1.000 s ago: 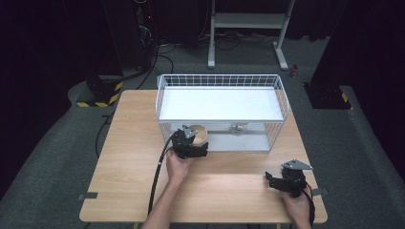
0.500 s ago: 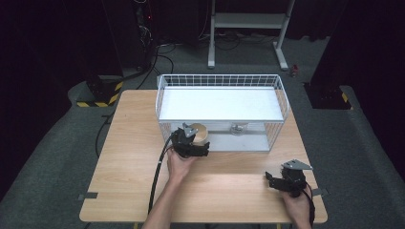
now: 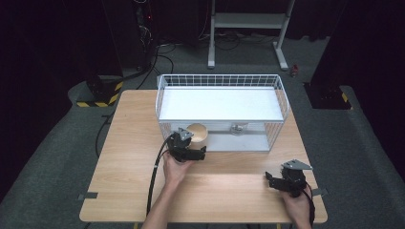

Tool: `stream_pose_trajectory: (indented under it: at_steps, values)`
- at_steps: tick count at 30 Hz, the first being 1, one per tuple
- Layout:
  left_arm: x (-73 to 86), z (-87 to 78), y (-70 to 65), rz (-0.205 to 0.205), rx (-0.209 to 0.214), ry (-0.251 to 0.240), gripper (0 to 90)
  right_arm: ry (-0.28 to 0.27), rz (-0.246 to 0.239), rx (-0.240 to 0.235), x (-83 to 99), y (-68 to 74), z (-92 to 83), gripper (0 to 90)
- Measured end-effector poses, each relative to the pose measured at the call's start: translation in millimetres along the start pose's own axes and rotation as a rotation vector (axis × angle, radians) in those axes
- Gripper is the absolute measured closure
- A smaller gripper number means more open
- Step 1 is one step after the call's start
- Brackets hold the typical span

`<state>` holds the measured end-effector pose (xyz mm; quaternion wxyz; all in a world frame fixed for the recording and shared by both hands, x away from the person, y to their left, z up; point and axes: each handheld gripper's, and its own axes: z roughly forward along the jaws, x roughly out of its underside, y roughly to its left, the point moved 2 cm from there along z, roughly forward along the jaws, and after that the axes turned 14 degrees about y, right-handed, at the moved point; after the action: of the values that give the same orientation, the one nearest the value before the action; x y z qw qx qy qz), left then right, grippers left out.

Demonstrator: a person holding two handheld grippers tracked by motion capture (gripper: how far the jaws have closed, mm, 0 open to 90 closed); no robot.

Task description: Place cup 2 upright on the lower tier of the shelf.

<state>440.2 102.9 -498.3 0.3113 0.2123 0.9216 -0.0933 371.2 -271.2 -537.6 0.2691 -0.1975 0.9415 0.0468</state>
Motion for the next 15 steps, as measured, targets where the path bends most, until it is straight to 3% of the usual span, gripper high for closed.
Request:
stream_pose_trajectory:
  at_steps: [11, 15]
  values:
    - [11.7, -1.7, 1.6, -0.019, 0.001, 0.019, 6.2, 0.001, 0.004, -0.002, 0.1, 0.5, -0.1, 19.9]
    - [14.7, -1.3, 3.9, -0.026, -0.018, 0.024, 9.5, 0.001, 0.004, -0.002, 0.1, 0.5, 0.0, 19.9]
